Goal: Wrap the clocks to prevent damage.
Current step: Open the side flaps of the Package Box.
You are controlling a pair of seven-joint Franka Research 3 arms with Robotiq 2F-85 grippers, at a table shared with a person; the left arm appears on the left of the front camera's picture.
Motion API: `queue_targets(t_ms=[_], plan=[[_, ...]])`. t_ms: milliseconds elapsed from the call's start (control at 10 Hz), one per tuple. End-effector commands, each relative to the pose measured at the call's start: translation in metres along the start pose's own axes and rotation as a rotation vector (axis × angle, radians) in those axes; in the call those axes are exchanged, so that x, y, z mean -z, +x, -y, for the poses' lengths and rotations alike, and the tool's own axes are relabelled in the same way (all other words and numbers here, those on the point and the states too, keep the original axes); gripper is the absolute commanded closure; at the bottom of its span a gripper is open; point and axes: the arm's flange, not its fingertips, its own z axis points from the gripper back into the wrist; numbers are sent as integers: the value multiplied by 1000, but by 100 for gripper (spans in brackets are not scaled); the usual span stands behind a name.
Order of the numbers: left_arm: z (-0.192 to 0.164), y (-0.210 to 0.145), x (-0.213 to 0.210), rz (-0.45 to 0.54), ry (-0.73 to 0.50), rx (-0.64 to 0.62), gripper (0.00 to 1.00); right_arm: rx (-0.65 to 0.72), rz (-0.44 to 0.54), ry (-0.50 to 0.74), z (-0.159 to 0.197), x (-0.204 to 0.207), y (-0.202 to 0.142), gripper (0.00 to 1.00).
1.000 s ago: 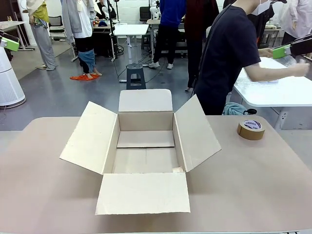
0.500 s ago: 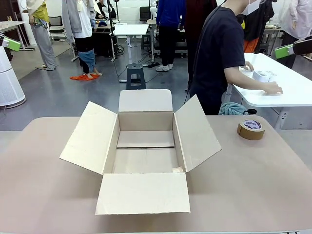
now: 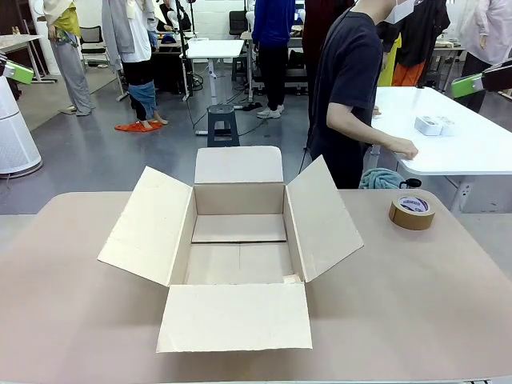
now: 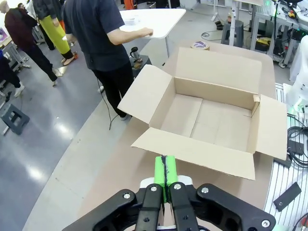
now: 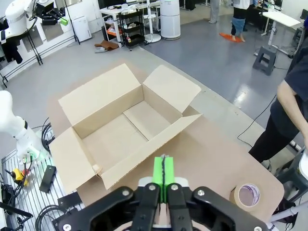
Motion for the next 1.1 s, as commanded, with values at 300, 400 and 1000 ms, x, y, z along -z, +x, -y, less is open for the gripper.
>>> queue_targets(t_ms=[300,400,1000], plan=[[15,58,66,-218,-48,-7,100,143,-200,-73,-46,64,62,99],[22,73,94,-324,-83,-6,100,137,-340,-81,-61,98,74,99],[59,62,221,-702,-43,-164,100,143,-805,-154,-105,264,66,99]])
